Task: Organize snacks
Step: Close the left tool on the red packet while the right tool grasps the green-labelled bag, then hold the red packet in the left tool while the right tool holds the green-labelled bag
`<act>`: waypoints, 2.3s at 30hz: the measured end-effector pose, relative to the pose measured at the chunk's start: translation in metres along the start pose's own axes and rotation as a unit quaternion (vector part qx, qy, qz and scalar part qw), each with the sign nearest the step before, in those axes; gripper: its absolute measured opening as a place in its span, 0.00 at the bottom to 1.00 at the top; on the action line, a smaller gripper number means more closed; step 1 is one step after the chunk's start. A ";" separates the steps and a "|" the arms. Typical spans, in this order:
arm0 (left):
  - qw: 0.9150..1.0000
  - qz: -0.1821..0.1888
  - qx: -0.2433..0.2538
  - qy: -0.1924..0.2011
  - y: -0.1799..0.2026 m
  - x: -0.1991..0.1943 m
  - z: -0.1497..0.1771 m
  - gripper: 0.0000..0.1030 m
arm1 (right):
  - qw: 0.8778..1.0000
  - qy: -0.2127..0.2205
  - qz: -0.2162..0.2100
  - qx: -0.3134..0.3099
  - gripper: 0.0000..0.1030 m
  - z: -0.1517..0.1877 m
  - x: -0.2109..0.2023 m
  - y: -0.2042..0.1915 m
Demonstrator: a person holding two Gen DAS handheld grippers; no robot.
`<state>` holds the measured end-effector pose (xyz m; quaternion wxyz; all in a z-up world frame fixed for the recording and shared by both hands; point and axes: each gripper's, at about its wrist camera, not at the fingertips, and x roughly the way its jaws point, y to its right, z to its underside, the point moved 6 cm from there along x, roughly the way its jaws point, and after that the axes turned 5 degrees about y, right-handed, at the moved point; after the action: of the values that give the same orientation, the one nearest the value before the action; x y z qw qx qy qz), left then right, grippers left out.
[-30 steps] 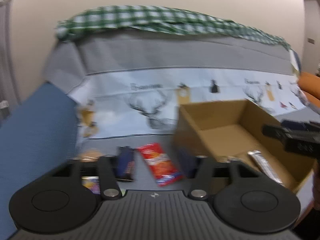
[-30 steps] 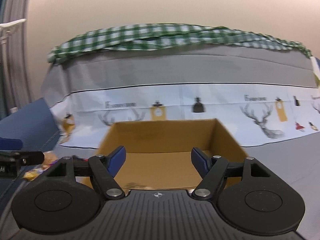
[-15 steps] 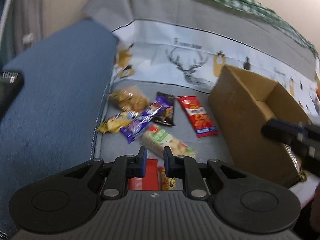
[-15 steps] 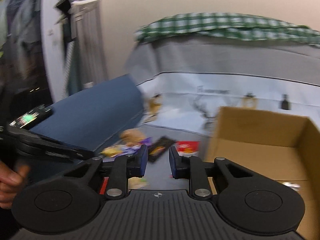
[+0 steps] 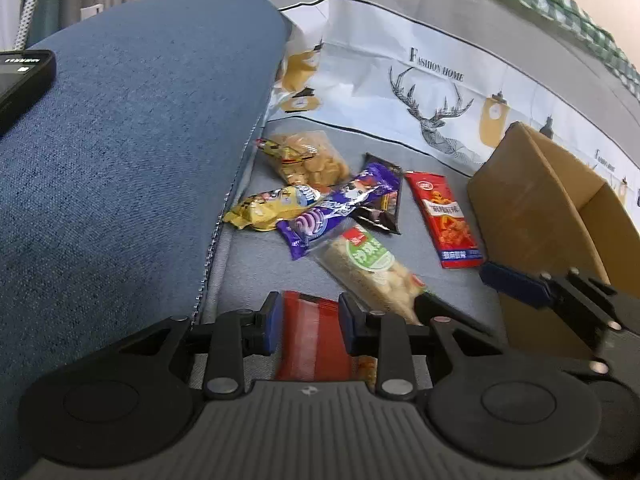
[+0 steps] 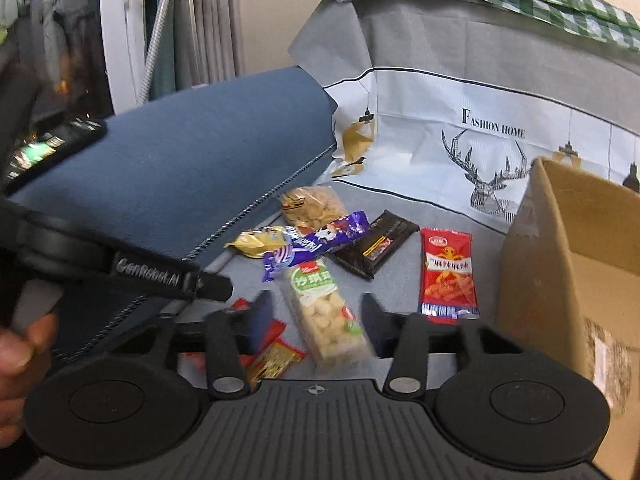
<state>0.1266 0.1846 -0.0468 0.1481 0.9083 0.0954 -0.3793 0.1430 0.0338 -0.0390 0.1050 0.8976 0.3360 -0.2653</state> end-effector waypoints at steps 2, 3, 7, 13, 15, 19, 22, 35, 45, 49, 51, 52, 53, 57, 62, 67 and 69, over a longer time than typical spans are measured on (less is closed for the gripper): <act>1.000 0.001 0.000 0.000 0.000 0.002 0.000 0.33 | 1.000 -0.002 0.007 -0.014 0.69 0.001 0.008 -0.002; 1.000 0.001 -0.001 0.000 0.000 0.002 0.000 0.33 | 1.000 -0.004 0.011 -0.021 0.70 0.002 0.015 -0.002; 1.000 0.001 -0.005 0.002 0.000 0.003 -0.001 0.34 | 0.999 -0.035 0.017 -0.023 0.71 0.012 0.045 0.000; 1.000 0.004 0.004 -0.005 0.001 0.005 -0.001 0.36 | 0.996 -0.085 0.011 -0.011 0.40 0.030 0.066 0.005; 1.000 0.004 0.006 -0.012 0.003 0.007 0.000 0.39 | 0.997 -0.081 0.000 -0.011 0.37 0.025 0.055 0.003; 0.999 0.007 0.006 -0.037 0.005 0.014 0.003 0.45 | 0.998 -0.063 0.013 -0.023 0.36 0.018 0.029 0.003; 0.998 0.005 0.011 -0.065 0.006 0.019 0.007 0.49 | 0.998 -0.061 0.029 -0.015 0.36 0.028 0.001 0.005; 0.994 -0.016 0.039 -0.098 0.008 0.032 0.018 0.57 | 0.993 -0.108 0.031 0.036 0.37 0.072 -0.047 0.008; 0.988 -0.038 0.075 -0.128 0.019 0.046 0.026 0.57 | 0.993 -0.111 0.004 0.046 0.48 0.070 -0.039 0.007; 0.986 -0.048 0.096 -0.129 0.026 0.051 0.029 0.63 | 0.991 -0.123 0.006 0.049 0.49 0.074 -0.029 0.009; 0.985 -0.051 0.103 -0.126 0.028 0.052 0.029 0.63 | 0.990 -0.131 0.009 0.050 0.49 0.078 -0.024 0.010; 0.985 -0.052 0.105 -0.125 0.029 0.052 0.029 0.63 | 0.990 -0.134 0.010 0.050 0.49 0.079 -0.023 0.010; 0.985 -0.052 0.107 -0.124 0.029 0.052 0.029 0.63 | 0.989 -0.136 0.011 0.050 0.49 0.081 -0.021 0.010; 0.985 -0.053 0.108 -0.123 0.029 0.051 0.029 0.62 | 0.990 -0.134 0.012 0.048 0.49 0.081 -0.021 0.010; 0.985 -0.052 0.110 -0.119 0.029 0.048 0.029 0.50 | 0.990 -0.133 0.013 0.043 0.43 0.081 -0.021 0.010; 0.986 -0.058 0.107 -0.112 0.027 0.046 0.028 0.46 | 0.992 -0.122 0.014 0.032 0.37 0.080 -0.024 0.008; 0.987 -0.062 0.098 -0.108 0.024 0.045 0.026 0.46 | 0.993 -0.112 0.014 0.030 0.36 0.076 -0.027 0.007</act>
<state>0.1475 0.1562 -0.0914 0.0438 0.8647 0.0974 -0.4909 0.1001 -0.0143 -0.0881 0.1183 0.8700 0.3009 -0.3724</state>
